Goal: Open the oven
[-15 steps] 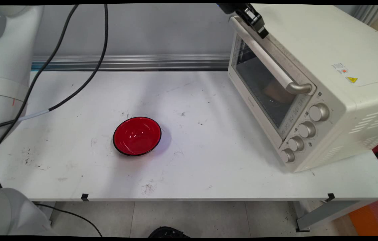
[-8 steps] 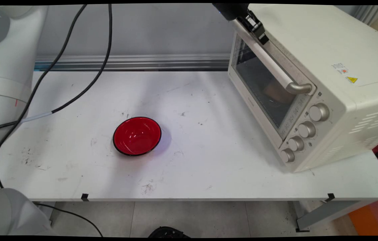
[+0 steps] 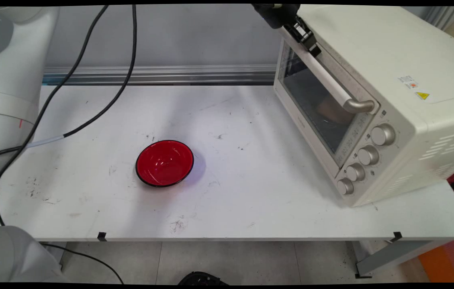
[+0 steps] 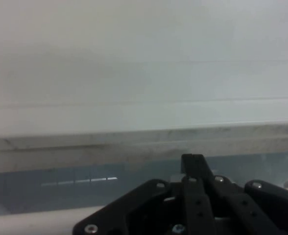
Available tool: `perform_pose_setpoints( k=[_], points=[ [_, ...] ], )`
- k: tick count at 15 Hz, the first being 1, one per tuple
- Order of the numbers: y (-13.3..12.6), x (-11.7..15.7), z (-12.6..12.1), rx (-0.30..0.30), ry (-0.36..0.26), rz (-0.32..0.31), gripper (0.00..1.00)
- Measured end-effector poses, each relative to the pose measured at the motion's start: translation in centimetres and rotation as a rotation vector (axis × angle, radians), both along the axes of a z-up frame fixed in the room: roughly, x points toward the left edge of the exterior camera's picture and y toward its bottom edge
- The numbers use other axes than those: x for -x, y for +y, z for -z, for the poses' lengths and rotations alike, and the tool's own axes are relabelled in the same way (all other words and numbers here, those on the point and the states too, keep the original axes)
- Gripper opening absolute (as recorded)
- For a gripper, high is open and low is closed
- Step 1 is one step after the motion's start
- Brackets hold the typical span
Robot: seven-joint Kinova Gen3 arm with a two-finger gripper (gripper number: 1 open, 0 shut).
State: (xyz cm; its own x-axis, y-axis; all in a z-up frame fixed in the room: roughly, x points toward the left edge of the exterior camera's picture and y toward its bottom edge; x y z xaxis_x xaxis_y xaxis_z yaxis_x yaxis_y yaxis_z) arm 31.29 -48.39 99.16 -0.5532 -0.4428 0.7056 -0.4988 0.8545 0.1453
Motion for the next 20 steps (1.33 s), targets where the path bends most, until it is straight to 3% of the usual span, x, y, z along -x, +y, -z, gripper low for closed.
perform_pose_setpoints(
  k=[9,20],
  points=[
    [0.6,-0.6,0.5,-0.006,-0.020,0.007,0.00],
    [3.4,-3.5,0.8,-0.031,-0.069,0.018,0.00]
  ],
)
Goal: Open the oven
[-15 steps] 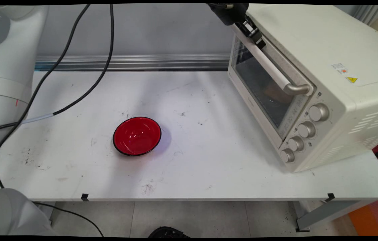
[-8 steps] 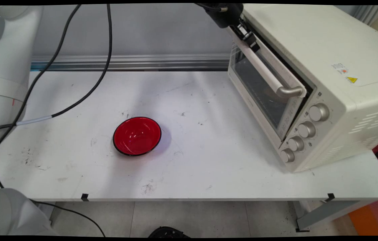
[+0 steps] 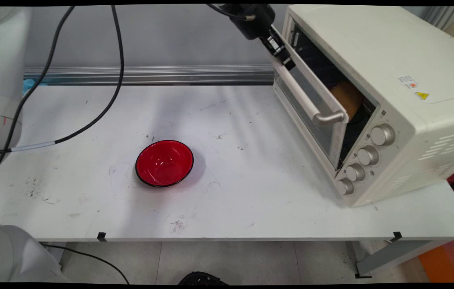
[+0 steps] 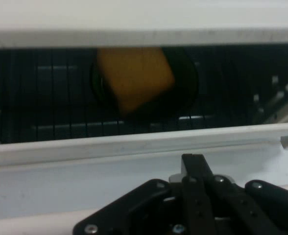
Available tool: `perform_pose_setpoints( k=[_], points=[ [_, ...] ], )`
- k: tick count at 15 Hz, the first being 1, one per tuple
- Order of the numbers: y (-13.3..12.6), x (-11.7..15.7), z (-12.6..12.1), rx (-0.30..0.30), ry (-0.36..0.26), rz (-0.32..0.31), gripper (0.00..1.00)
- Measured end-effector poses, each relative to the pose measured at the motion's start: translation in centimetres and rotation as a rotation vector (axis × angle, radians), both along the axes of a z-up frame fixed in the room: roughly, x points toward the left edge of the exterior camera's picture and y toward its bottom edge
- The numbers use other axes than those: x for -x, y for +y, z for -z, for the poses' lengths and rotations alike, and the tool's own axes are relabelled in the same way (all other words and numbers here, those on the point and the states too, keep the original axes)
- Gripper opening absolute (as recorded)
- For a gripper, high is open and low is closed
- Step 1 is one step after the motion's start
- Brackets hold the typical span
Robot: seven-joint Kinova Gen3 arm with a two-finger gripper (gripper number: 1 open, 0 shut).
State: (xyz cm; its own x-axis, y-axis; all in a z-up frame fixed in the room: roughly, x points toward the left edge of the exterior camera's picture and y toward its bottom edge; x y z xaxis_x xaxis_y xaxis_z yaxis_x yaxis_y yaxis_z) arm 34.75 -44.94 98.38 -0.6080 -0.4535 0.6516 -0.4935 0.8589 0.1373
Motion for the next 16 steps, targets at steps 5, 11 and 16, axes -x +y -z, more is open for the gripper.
perform_pose_setpoints(
  k=[5,11,16],
  points=[
    [1.4,-1.4,0.5,-0.010,-0.025,0.010,0.00],
    [3.0,-3.2,1.7,-0.012,-0.050,0.022,0.00],
    [3.4,-4.3,3.1,0.011,-0.053,0.018,0.00]
  ],
)
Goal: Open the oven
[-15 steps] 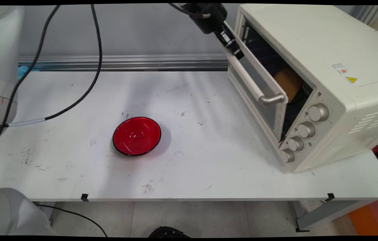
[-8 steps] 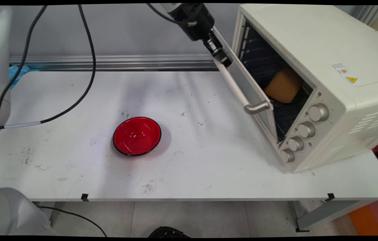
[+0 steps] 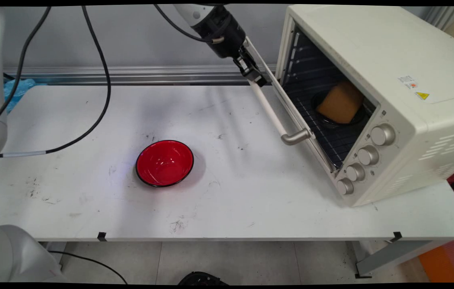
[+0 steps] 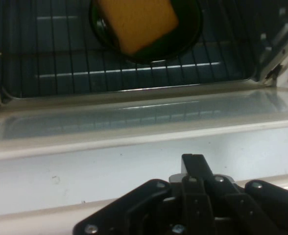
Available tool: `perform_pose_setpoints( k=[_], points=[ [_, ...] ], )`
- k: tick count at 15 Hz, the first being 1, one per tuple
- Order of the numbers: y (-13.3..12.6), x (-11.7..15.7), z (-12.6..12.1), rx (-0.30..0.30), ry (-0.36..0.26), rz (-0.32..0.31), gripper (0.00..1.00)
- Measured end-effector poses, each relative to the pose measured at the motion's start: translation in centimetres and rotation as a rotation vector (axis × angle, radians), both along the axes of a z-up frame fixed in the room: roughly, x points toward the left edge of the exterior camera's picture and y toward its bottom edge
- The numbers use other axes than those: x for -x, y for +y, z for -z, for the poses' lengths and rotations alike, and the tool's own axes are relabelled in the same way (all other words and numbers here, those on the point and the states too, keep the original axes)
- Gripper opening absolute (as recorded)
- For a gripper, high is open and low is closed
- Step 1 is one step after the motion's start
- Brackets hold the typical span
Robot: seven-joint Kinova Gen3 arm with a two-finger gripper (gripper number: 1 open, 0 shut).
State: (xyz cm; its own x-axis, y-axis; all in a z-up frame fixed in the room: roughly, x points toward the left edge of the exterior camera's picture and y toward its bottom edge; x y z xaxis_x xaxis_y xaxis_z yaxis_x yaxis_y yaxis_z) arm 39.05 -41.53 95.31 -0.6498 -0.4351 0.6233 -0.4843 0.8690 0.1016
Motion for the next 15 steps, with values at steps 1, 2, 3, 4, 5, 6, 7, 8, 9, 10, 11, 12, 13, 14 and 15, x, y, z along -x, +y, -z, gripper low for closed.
perform_pose_setpoints(
  k=[1,2,3,4,5,6,7,8,9,10,11,12,13,14,15],
  points=[
    [0.0,-0.1,0.2,0.005,0.001,0.000,0.00],
    [0.1,-0.3,0.5,0.009,0.001,-0.001,0.00],
    [0.1,-0.4,0.8,0.014,0.002,-0.002,0.00],
    [0.2,-0.5,1.0,0.015,0.002,-0.002,0.00],
    [0.2,-0.7,1.2,0.018,0.003,-0.003,0.00],
    [0.3,-0.8,1.4,0.020,0.003,-0.004,0.00],
    [0.5,-1.0,1.7,0.021,0.003,-0.006,0.00],
    [0.7,-1.1,2.0,0.021,0.002,-0.008,0.00],
    [0.8,-1.2,2.2,0.020,0.001,-0.008,0.00],
    [0.9,-1.4,2.4,0.019,0.001,-0.010,0.00],
    [1.1,-1.6,2.7,0.018,-0.001,-0.012,0.00],
    [1.3,-1.8,3.0,0.016,-0.003,-0.013,0.00],
    [1.6,-2.0,3.2,0.015,-0.005,-0.015,0.00],
    [1.9,-2.3,3.5,0.013,-0.008,-0.017,0.00],
    [2.2,-2.6,3.9,0.010,-0.011,-0.019,0.00]
  ],
)
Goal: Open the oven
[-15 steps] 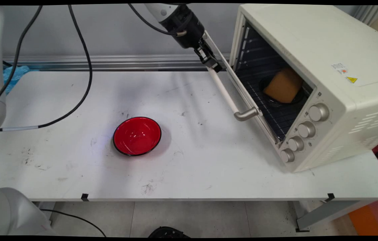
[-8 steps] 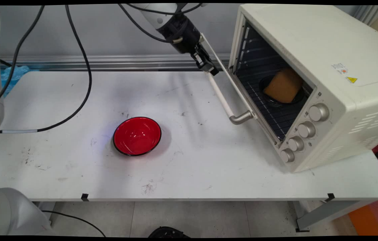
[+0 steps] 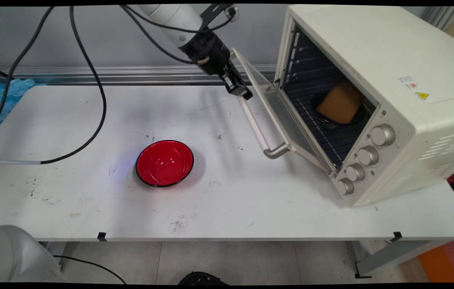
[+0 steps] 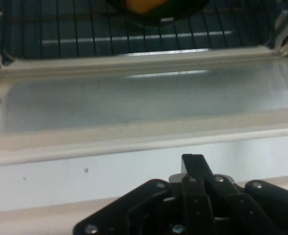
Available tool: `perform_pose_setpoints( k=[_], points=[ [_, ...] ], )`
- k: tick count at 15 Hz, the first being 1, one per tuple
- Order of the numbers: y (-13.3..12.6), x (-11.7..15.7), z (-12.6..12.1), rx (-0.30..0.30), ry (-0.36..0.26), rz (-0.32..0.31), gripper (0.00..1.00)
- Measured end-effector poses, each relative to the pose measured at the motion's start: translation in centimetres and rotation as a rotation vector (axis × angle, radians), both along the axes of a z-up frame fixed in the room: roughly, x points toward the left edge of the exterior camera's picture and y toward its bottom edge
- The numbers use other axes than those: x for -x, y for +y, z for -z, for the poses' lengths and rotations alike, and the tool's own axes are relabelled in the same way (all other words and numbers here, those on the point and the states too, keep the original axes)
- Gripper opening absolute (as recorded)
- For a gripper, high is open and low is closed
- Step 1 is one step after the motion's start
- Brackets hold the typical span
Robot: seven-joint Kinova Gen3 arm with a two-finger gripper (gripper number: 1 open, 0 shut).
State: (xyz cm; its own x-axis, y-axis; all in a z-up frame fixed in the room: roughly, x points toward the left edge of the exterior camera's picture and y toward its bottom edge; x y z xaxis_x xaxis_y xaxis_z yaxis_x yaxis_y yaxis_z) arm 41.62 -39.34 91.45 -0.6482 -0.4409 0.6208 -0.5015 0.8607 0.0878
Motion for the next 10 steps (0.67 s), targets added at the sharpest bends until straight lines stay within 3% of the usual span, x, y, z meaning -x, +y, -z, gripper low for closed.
perform_pose_setpoints(
  k=[10],
  points=[
    [3.4,-2.0,4.1,-0.016,-0.034,0.027,0.00]
  ],
)
